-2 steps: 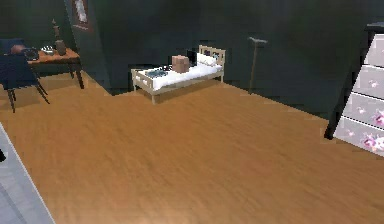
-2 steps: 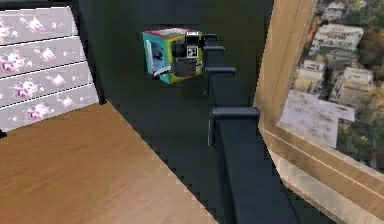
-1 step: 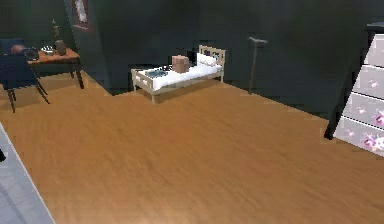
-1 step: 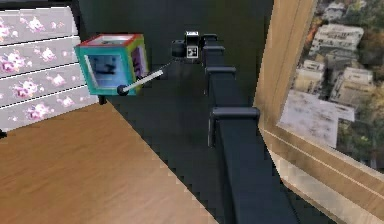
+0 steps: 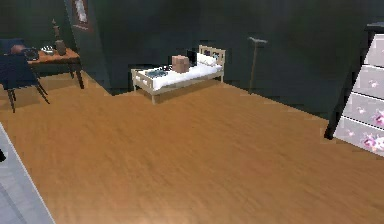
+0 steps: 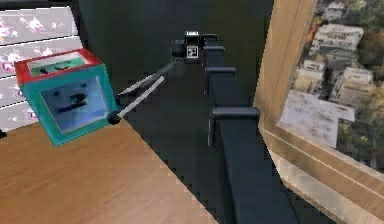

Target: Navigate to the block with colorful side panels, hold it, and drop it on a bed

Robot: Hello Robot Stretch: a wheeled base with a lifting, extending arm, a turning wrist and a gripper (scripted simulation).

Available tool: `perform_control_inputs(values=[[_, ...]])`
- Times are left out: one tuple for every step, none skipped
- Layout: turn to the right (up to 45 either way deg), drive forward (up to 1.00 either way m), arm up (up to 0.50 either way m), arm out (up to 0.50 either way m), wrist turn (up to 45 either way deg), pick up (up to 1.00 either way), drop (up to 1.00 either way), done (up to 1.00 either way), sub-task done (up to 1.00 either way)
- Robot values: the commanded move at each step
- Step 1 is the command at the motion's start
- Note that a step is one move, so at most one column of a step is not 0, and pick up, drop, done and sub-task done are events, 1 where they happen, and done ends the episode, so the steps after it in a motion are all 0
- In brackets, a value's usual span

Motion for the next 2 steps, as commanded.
perform_control_inputs(values=[[0.0, 0.00, 0.00, 0.00, -21.0, 0.00, 0.00, 0.00, 0.00], [0.0, 0.00, 0.00, -0.44, 0.0, 0.00, 0.00, 0.00, 0.00]])
